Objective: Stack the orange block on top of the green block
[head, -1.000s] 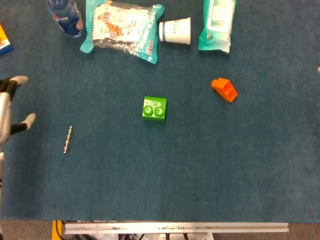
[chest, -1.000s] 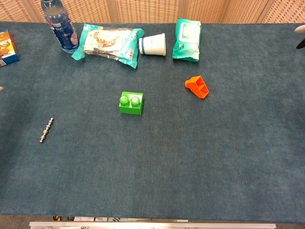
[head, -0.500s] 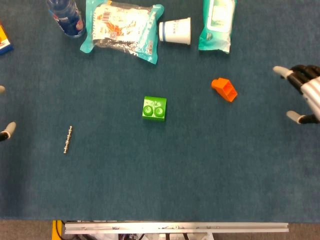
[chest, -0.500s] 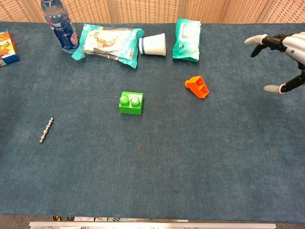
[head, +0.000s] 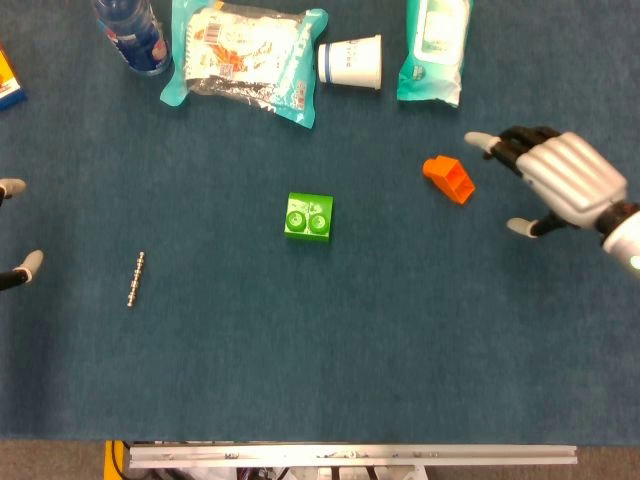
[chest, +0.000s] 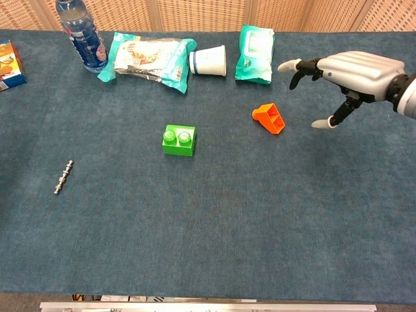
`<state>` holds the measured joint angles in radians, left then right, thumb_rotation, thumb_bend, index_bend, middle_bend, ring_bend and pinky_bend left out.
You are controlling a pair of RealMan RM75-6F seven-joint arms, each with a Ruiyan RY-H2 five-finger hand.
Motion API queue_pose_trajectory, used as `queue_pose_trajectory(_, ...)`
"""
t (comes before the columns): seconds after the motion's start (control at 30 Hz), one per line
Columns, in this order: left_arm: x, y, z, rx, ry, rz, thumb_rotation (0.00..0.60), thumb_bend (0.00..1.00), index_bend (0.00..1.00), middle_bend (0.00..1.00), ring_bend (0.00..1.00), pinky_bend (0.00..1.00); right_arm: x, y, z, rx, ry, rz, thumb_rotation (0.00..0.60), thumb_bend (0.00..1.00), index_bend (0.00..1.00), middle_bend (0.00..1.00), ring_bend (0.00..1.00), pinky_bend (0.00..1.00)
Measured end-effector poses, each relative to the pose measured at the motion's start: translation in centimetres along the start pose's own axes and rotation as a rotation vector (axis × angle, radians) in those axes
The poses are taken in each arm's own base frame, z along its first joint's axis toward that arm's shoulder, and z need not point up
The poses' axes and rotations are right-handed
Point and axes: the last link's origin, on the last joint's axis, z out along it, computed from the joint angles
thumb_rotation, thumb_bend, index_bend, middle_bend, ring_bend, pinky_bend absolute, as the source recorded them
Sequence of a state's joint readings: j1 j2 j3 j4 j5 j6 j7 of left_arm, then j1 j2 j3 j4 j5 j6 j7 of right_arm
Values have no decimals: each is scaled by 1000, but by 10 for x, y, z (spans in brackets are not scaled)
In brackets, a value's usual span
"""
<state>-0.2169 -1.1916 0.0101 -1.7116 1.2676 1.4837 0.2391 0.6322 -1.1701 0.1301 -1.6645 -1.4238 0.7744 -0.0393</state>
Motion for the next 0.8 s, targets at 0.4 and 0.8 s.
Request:
queue_pose_trajectory(0.4, -2, -4, -1, 21, -23, 15, 600, 160, 272, 337, 285, 285, -1, -10, 46, 2, -50, 29, 600, 148, 27, 219, 103, 190)
queue_pose_trajectory(0.8, -5, -6, -1, 32, -38, 22, 600, 160, 272, 337, 285, 283, -12, -20, 80, 0, -124, 52, 600, 148, 18, 219, 103, 189)
